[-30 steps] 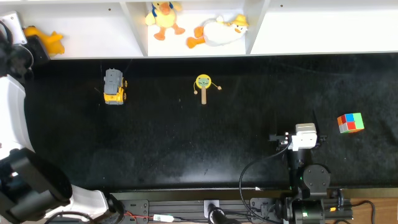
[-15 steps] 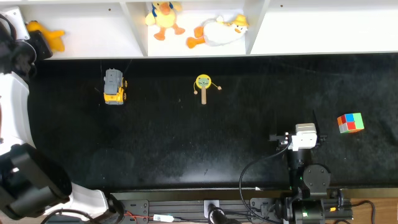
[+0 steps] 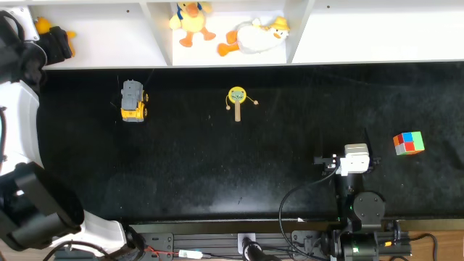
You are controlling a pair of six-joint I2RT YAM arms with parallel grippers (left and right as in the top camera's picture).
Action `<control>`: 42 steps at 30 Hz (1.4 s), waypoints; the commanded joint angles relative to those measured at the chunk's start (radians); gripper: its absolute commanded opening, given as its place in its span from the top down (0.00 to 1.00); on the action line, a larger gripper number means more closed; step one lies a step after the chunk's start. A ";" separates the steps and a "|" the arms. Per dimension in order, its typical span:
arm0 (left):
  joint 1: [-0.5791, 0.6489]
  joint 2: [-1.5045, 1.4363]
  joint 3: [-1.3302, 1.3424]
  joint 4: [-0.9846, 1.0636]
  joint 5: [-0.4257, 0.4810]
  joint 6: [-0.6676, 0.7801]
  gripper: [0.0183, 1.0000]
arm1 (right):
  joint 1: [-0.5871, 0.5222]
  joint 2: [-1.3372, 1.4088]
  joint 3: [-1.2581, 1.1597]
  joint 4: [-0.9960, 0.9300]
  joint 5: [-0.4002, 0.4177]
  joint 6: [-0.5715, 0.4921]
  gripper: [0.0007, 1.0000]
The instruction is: Store Toys
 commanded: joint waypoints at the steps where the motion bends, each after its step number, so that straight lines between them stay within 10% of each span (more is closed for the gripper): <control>1: -0.004 0.015 0.023 0.011 -0.001 -0.003 0.05 | -0.003 -0.006 -0.014 0.004 0.003 0.000 0.01; 21: -0.024 -0.394 -0.240 -0.228 -0.026 -0.005 0.00 | -0.003 -0.006 -0.014 0.004 0.003 0.000 0.01; 42: -0.375 -0.447 -0.705 0.017 -0.121 -0.159 0.00 | -0.003 -0.006 -0.014 0.004 0.003 0.000 0.00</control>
